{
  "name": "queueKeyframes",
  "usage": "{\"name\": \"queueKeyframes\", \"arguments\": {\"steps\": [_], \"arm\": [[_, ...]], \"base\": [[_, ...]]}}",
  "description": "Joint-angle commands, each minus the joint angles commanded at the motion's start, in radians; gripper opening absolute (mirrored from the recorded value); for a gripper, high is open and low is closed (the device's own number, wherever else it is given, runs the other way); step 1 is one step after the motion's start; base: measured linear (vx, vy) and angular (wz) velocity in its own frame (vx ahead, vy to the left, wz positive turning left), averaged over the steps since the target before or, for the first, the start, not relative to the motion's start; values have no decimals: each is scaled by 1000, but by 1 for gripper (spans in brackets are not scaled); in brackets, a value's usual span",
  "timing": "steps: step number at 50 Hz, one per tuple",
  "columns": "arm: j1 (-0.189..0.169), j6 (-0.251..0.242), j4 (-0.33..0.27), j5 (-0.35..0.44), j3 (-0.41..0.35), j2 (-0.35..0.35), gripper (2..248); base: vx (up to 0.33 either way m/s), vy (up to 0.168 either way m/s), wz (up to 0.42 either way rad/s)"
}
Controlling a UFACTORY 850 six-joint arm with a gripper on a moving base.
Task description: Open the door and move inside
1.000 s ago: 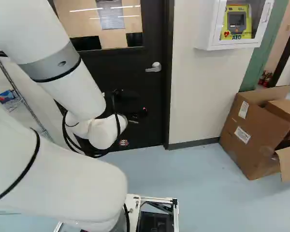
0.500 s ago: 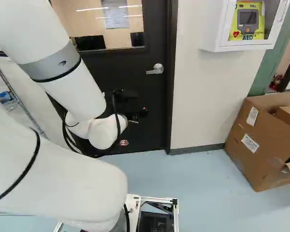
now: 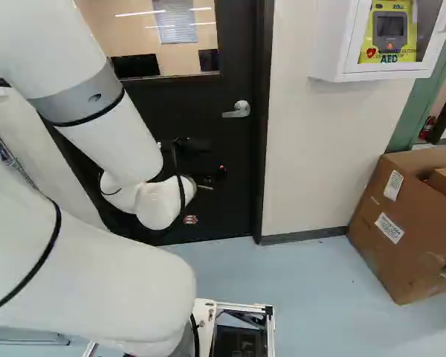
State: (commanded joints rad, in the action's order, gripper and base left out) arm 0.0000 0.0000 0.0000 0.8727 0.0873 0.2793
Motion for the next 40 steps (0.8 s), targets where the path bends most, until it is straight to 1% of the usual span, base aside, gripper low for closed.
{"name": "queueKeyframes", "arguments": {"steps": [24, 40], "arm": [[0, 0, 0, 0, 0, 0, 247], [0, 0, 0, 0, 1, 4, 247]], "base": [[105, 0, -12], [13, 0, -1]]}}
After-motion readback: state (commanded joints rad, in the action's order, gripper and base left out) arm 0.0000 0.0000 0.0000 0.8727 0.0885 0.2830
